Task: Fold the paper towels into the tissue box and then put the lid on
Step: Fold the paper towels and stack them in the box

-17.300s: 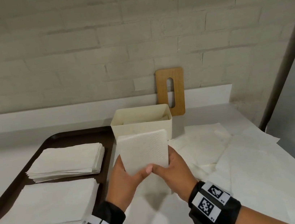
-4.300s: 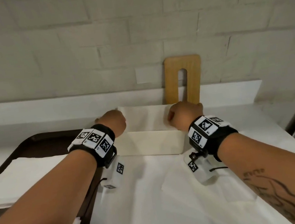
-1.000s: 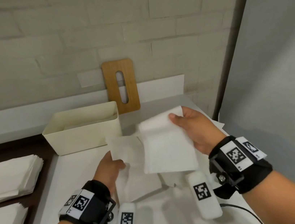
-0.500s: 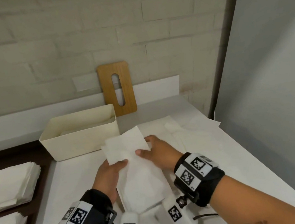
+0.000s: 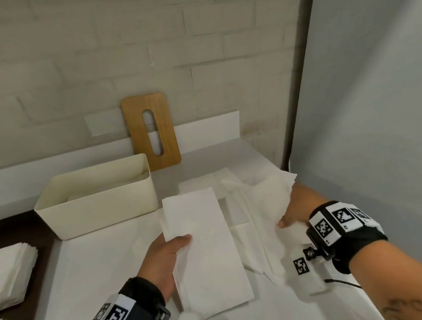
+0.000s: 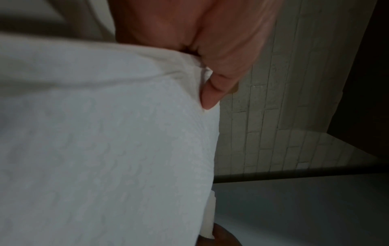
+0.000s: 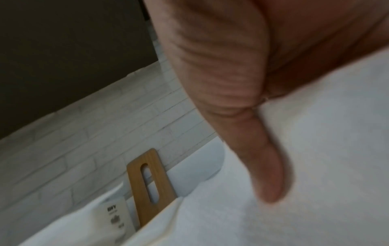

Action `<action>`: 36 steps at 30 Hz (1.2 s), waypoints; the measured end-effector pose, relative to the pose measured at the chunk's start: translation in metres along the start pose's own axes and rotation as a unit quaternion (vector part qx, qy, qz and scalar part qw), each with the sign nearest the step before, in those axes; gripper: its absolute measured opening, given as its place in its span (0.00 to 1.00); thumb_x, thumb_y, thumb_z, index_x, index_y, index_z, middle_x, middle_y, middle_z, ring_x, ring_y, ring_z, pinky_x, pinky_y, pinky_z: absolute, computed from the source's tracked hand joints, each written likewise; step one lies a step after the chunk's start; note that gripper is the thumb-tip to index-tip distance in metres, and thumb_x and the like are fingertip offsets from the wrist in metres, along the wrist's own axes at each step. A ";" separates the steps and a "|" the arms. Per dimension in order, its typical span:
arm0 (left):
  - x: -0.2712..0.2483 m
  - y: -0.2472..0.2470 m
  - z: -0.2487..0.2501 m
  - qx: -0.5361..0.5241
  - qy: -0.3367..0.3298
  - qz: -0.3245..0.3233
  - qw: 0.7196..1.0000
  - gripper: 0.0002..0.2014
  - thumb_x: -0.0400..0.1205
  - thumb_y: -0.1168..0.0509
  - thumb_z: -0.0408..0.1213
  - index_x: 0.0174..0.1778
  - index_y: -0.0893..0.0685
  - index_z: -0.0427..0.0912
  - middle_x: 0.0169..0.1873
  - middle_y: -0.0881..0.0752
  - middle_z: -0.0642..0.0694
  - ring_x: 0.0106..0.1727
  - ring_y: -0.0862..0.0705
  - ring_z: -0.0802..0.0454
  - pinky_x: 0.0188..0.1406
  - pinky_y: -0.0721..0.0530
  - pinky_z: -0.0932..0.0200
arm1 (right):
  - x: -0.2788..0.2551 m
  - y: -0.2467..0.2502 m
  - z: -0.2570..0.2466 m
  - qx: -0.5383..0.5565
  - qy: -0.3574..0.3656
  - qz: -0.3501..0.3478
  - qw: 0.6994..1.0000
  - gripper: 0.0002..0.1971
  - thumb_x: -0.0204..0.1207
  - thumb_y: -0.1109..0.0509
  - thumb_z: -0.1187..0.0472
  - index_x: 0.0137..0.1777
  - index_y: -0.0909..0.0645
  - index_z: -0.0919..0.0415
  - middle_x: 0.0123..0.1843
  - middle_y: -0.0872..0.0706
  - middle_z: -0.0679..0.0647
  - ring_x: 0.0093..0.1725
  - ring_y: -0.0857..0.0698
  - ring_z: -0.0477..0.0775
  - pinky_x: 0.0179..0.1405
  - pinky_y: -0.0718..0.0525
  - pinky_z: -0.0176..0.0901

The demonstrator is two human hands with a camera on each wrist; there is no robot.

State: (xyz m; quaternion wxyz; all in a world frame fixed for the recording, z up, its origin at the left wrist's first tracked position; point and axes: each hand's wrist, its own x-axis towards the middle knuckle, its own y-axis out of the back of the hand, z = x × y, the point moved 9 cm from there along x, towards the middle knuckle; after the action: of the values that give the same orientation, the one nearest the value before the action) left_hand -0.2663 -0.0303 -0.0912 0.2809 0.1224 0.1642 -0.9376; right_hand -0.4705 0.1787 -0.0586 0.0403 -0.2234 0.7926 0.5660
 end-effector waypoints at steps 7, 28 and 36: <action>-0.004 0.013 -0.005 0.014 0.009 0.026 1.000 0.13 0.80 0.38 0.26 0.59 0.18 0.33 0.55 0.13 0.32 0.58 0.15 0.33 0.67 0.24 0.36 | -0.004 0.021 -0.008 0.070 0.062 0.021 0.995 0.07 0.78 0.33 0.61 0.48 0.23 0.65 0.41 0.19 0.55 0.44 0.18 0.57 0.37 0.24 0.39; -0.027 0.038 0.027 -0.003 -0.133 0.047 0.990 0.27 0.65 0.25 0.40 0.61 0.18 0.40 0.55 0.11 0.37 0.55 0.12 0.39 0.60 0.18 0.40 | -0.068 -0.092 -0.152 0.305 0.226 -0.133 0.916 0.48 0.63 0.22 0.44 0.78 0.46 0.50 0.71 0.32 0.51 0.72 0.27 0.56 0.71 0.25 0.55; -0.059 0.056 0.083 0.081 -0.286 0.093 0.950 0.34 0.58 0.25 0.64 0.59 0.18 0.54 0.53 0.10 0.51 0.55 0.13 0.57 0.51 0.15 0.64 | -0.114 -0.071 -0.218 0.425 0.332 -0.159 0.827 0.23 0.72 0.28 0.57 0.67 0.24 0.58 0.62 0.14 0.52 0.60 0.15 0.53 0.64 0.18 0.53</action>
State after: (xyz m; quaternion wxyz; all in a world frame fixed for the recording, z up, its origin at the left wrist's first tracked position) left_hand -0.1976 -0.0771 -0.0092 0.3910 -0.1135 -0.0113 -0.9133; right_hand -0.2990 -0.0039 -0.0076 -0.0451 -0.4812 0.8740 0.0509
